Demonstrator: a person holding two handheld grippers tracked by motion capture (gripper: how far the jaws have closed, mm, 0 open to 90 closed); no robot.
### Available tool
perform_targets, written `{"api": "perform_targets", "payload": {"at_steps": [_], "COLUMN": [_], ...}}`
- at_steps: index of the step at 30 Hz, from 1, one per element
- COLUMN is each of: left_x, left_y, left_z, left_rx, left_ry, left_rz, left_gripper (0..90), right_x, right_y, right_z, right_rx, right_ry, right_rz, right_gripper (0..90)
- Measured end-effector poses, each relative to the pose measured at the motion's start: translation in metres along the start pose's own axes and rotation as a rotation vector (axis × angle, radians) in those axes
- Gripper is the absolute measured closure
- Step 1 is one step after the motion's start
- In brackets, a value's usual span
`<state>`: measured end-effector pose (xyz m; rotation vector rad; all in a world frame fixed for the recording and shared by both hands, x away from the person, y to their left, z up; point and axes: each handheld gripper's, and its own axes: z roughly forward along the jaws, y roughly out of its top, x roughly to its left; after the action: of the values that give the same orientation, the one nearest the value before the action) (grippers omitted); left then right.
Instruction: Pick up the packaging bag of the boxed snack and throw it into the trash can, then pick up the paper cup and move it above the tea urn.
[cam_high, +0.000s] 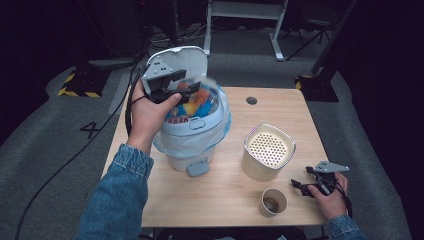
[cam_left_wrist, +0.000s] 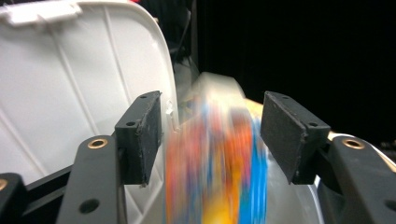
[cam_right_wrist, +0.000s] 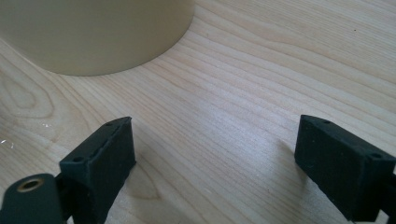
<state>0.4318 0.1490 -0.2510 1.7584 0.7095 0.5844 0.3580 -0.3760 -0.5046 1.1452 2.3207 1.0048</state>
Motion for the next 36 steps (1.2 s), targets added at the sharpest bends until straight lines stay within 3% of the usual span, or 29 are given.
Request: {"api": "perform_targets", "payload": {"at_steps": [4, 14, 20, 28, 32, 36], "left_x": [-0.002, -0.010, -0.011, -0.022, -0.029, -0.036], "left_y": [0.001, 0.002, -0.007, -0.025, -0.041, -0.063], "left_z": [-0.008, -0.045, -0.068, -0.093, -0.106, -0.114], "left_rx": [-0.018, -0.021, -0.021, 0.009, 0.023, 0.055], "left_ry": [0.024, -0.052, -0.096, -0.139, -0.138, -0.177], "left_rz": [0.016, 0.057, 0.056, 0.075, 0.089, 0.081], "left_gripper": [32.0, 32.0, 31.5, 31.1, 31.2, 31.3], "right_x": [0.000, 0.000, 0.000, 0.000, 0.000, 0.002], "right_y": [0.000, 0.000, 0.000, 0.000, 0.000, 0.000], "right_z": [0.000, 0.000, 0.000, 0.000, 0.000, -0.001], "right_rx": [0.000, 0.000, 0.000, 0.001, -0.001, -0.004], "right_ry": [0.000, 0.000, 0.000, 0.000, 0.000, -0.001], "right_rz": [0.000, 0.000, 0.000, 0.000, -0.003, -0.001], "right_gripper": [12.2, 12.2, 12.2, 12.2, 12.8, 15.1]}}
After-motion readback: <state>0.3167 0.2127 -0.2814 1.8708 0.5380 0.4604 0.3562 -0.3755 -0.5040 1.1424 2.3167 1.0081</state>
